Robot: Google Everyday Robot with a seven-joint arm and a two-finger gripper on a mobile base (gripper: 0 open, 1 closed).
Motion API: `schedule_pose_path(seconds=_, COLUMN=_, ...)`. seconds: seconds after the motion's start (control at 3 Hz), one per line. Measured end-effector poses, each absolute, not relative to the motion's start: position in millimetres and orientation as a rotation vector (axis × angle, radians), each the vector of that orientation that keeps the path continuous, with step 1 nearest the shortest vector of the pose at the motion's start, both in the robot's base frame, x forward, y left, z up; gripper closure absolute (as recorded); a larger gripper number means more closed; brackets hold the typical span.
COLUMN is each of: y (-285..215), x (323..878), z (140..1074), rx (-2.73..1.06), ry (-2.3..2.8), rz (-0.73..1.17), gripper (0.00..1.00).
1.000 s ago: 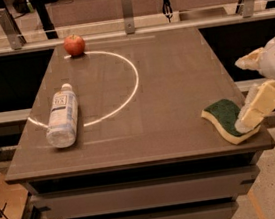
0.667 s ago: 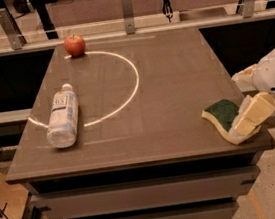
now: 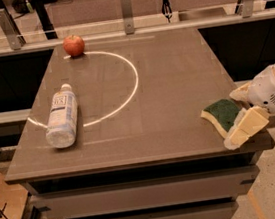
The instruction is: Move sponge near blue plastic bottle
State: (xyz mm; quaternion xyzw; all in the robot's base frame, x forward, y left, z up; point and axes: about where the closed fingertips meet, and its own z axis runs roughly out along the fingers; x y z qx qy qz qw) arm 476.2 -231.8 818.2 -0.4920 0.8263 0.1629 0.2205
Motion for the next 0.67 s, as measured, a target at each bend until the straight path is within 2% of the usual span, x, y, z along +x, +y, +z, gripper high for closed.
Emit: schedule_pose_path(seconds=0.67, y=-226.3, x=479.1, z=831.9, rx=-1.393, ry=2.317, rz=0.343, gripper=0.58)
